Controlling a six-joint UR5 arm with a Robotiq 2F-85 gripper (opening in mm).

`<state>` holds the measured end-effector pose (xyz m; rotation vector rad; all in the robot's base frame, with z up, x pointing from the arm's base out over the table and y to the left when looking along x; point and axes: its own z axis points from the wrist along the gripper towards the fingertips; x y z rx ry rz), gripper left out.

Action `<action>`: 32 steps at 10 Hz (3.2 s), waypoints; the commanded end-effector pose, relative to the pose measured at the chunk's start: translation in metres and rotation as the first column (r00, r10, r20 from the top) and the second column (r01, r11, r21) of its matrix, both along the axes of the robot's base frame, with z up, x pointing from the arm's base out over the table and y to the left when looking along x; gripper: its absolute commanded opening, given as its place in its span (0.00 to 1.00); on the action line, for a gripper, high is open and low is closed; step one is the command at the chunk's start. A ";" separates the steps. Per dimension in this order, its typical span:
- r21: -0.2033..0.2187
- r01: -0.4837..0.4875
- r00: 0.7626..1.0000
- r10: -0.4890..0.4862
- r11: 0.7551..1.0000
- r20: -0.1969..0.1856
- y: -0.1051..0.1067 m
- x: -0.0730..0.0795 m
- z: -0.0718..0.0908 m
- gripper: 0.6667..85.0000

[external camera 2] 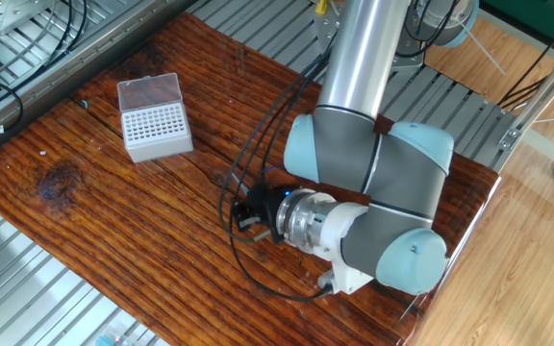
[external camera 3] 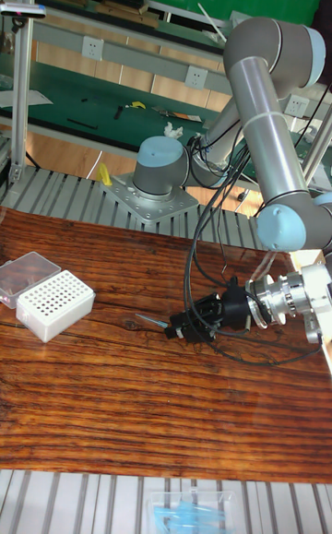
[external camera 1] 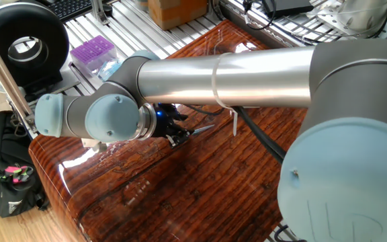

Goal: Insert a medium pipette tip into the holder for medium pipette tips

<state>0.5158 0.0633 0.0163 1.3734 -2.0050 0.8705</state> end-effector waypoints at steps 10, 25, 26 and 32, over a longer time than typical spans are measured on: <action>0.013 -0.078 0.988 0.079 0.997 -0.135 -0.009 -0.010 -0.003 0.51; 0.029 -0.076 0.983 0.079 0.997 -0.165 -0.010 -0.020 -0.007 0.48; 0.032 -0.071 0.984 0.076 0.997 -0.164 -0.009 -0.021 -0.007 0.47; 0.026 -0.064 0.985 0.068 0.998 -0.161 -0.009 -0.022 -0.008 0.37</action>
